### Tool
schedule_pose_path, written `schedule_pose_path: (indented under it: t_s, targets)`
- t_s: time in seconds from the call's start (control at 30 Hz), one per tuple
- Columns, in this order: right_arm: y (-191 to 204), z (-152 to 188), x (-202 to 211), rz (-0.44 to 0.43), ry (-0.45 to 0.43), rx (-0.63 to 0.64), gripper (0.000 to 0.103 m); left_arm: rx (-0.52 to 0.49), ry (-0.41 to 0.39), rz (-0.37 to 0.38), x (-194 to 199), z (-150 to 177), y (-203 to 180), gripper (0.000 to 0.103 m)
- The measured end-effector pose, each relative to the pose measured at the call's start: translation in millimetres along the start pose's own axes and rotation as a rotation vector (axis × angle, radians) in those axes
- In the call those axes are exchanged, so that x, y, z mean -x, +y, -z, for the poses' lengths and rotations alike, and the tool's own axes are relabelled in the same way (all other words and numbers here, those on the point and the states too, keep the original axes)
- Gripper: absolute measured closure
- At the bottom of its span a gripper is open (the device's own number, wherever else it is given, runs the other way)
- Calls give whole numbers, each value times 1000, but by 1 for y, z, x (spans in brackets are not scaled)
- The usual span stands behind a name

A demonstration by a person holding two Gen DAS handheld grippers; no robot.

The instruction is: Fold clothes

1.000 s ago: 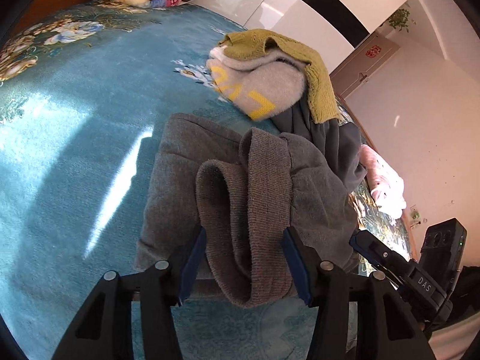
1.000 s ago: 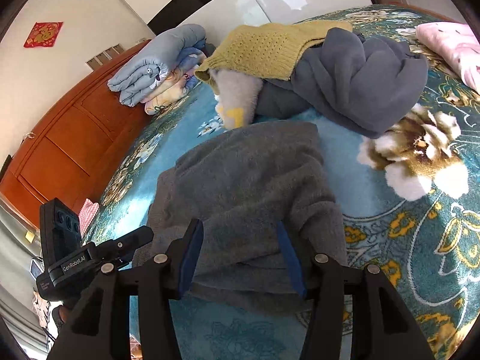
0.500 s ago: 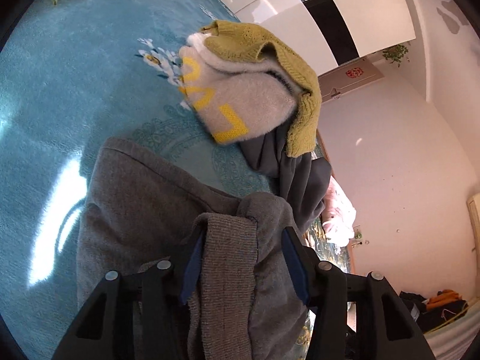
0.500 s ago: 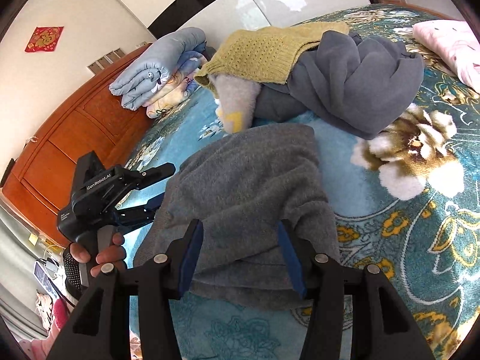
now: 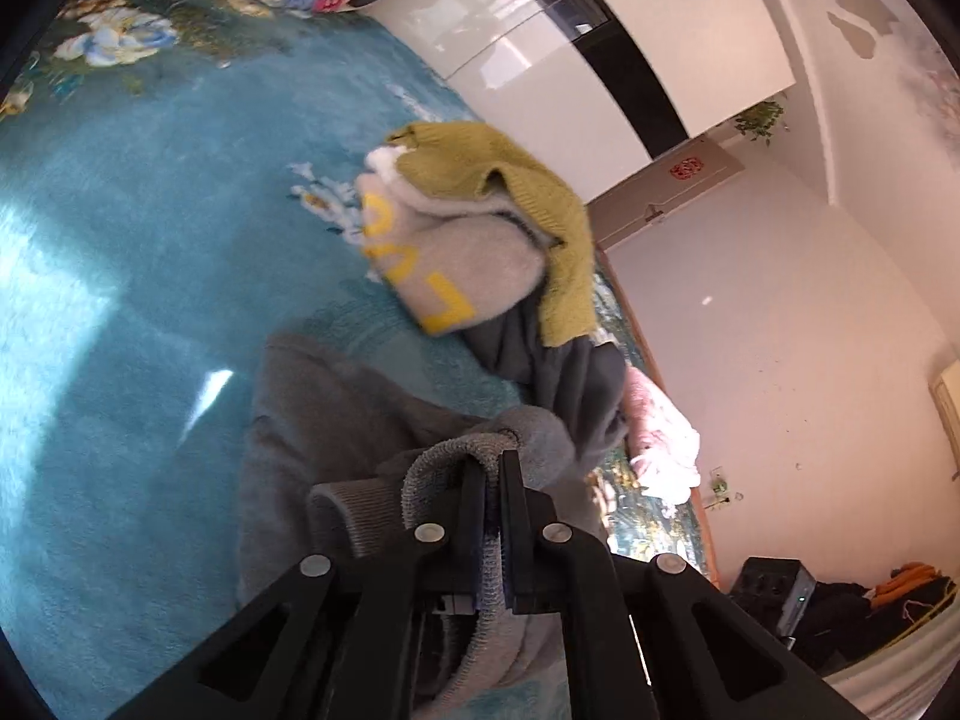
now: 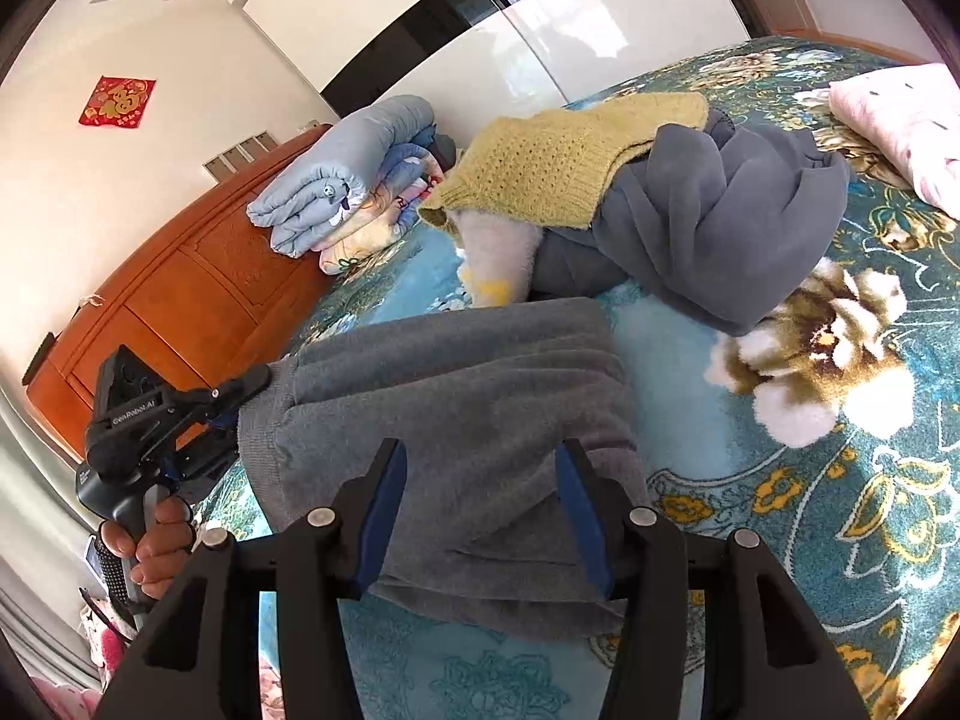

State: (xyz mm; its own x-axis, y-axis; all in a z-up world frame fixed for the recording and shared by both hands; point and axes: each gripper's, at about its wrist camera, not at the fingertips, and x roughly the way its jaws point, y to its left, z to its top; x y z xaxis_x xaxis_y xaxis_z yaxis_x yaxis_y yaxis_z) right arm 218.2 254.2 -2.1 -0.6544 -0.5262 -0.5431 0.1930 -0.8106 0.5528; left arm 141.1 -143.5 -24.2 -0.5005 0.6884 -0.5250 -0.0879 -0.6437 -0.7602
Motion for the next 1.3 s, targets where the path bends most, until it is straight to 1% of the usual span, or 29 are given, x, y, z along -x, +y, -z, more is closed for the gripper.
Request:
schedule_pose_path:
  t_s: [0.03, 0.07, 0.17, 0.2, 0.23, 0.27, 0.3, 0.37, 0.4, 0.43, 0.5, 0.63, 0.7, 0.77, 0.83, 1.0, 1.13, 1.2, 1.23, 1.27, 1.3]
  targets:
    - [-2, 2, -7, 11, 24, -4, 50, 52, 28, -40, -8, 5, 19, 98]
    - [-5, 4, -13, 21, 46, -11, 50, 104, 54, -49, -15, 10, 37, 98]
    - [-16, 13, -28, 36, 97, -49, 50, 161, 57, -4, -19, 23, 53, 93]
    - [-17, 13, -29, 36, 101, -50, 50, 157, 49, 2, -16, 25, 52, 93]
    - [-18, 13, -29, 36, 105, -50, 50, 152, 40, 8, -12, 26, 50, 88]
    - [-18, 13, -29, 35, 107, -51, 50, 147, 32, 14, -8, 28, 48, 81]
    - [-18, 12, -28, 34, 105, -53, 50, 148, 30, 22, -4, 30, 47, 76]
    - [-18, 12, -26, 36, 102, -52, 50, 154, 40, 46, 4, 39, 49, 59]
    - [-19, 13, -26, 36, 101, -52, 50, 155, 48, 59, 9, 43, 50, 54]
    - [-19, 13, -26, 36, 103, -50, 50, 158, 58, 66, 12, 49, 52, 46]
    - [-20, 14, -27, 37, 106, -48, 50, 167, 81, 84, 16, 61, 55, 43]
    - [-21, 13, -28, 40, 107, -53, 50, 211, 159, 144, 5, 73, 58, 31]
    - [-21, 13, -28, 41, 107, -53, 50, 230, 170, 161, -4, 73, 60, 31]
    - [-20, 14, -27, 42, 107, -51, 50, 259, 169, 203, -10, 71, 60, 31]
    - [-20, 14, -27, 42, 109, -51, 50, 251, 168, 241, -12, 67, 52, 32]
    - [-21, 14, -27, 47, 108, -56, 50, 136, 191, 171, -19, 60, 27, 33]
    - [-21, 14, -28, 52, 107, -60, 50, 173, 160, 147, -32, 57, 30, 33]
    - [-21, 14, -26, 50, 107, -60, 50, 159, 154, 126, -35, 58, 24, 33]
    - [-21, 14, -25, 51, 107, -59, 50, 127, 144, 107, -33, 58, 17, 39]
    - [-21, 13, -24, 52, 105, -59, 50, 93, 134, 87, -31, 57, 10, 52]
    - [-22, 13, -23, 53, 104, -62, 50, 56, 126, 54, -29, 56, 3, 59]
